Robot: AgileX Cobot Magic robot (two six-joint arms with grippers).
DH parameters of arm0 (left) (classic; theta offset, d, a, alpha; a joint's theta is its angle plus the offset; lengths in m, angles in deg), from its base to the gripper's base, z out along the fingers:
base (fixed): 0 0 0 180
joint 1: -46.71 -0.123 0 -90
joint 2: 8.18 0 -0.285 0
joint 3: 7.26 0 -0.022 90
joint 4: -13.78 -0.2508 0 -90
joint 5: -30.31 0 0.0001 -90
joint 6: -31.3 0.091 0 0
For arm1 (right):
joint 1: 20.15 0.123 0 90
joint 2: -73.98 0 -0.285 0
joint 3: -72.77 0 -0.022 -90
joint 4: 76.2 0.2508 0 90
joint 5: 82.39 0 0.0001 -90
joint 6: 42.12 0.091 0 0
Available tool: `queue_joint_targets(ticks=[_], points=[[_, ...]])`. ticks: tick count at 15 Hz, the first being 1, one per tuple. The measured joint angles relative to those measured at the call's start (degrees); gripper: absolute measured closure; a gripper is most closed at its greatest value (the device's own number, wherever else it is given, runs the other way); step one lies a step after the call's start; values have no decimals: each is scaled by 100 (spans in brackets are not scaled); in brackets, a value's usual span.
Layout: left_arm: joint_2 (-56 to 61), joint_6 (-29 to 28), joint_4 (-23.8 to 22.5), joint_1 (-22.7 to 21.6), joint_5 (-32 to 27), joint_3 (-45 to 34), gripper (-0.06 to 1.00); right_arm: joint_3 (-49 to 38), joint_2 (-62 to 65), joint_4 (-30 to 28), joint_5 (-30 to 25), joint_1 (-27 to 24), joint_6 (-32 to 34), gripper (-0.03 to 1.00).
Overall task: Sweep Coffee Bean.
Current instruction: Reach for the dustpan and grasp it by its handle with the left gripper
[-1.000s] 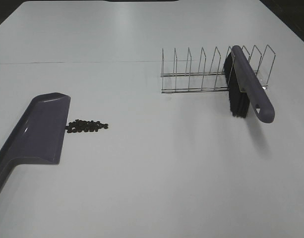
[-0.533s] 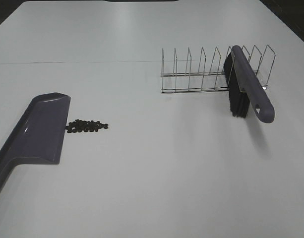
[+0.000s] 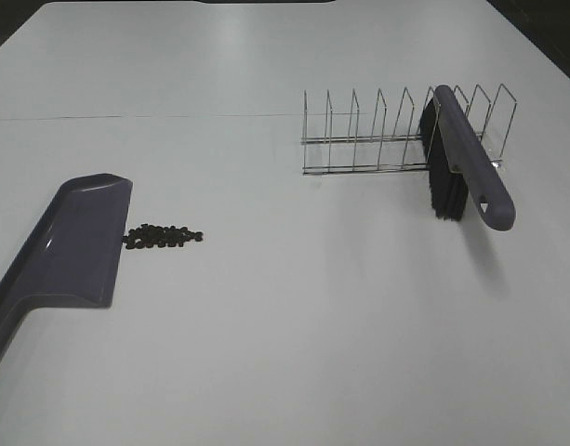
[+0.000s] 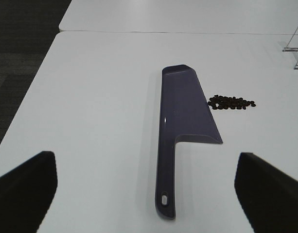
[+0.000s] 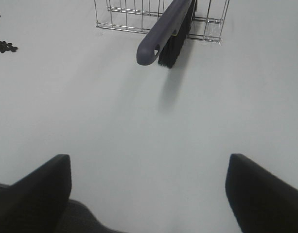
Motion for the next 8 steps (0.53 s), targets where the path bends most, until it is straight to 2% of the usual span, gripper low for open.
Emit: queue_joint_targets(ticks=[8], points=[[0,0,0,0,0,0,4,0,0,0,0,0,0,21]])
